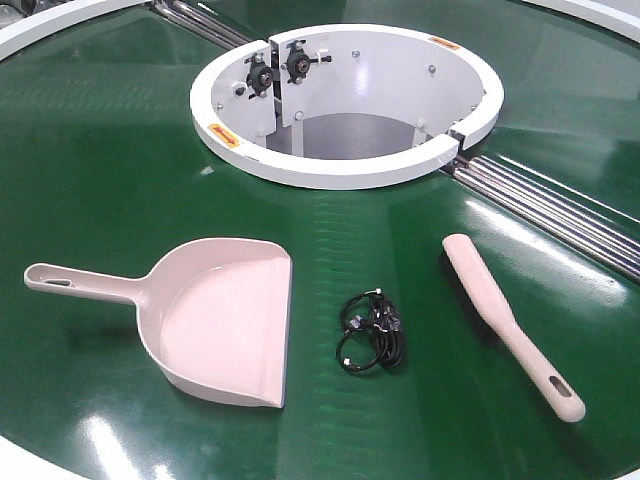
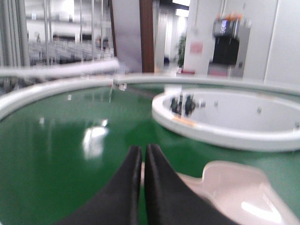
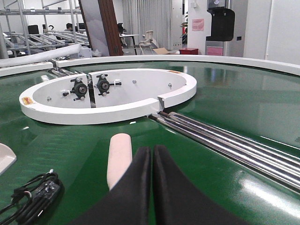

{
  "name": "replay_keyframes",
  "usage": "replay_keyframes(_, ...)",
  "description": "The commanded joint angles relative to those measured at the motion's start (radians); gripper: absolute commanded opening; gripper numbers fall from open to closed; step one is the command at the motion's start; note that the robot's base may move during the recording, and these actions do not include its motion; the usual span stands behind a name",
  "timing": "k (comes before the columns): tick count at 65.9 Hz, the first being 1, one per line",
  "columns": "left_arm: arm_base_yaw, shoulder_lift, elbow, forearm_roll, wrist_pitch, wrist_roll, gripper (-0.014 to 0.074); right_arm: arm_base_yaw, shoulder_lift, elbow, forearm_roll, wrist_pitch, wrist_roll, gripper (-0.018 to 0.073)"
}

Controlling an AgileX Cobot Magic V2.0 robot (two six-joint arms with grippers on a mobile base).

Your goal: Clean and inspect green conveyor with broom and dustpan

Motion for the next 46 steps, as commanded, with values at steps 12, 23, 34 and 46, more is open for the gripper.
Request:
replay_keyframes(12, -0.004, 0.154, -0.317, 0.004, 0.065, 0.018, -0.0006, 0.000, -0.018, 0.021, -0.001, -0.075, -0.002, -0.0010)
replay_keyframes(23, -0.004, 0.409, -0.494, 0.004, 0.309, 0.018, -0.0006, 0.000, -0.018, 0.021, -0.001, -0.075, -0.002, -0.0010)
replay_keyframes(34, -0.004, 0.596, -0.541, 0.004, 0.399, 0.018, -0.0006, 0.000, -0.018, 0.021, -0.001, -0.075, -0.002, -0.0010)
replay_keyframes(46, -0.004, 0.689, -0.540, 0.000, 0.389, 0.016, -0.0005, 0.000, -0.018, 0.021, -0.001, -0.075, -0.002, -0.0010)
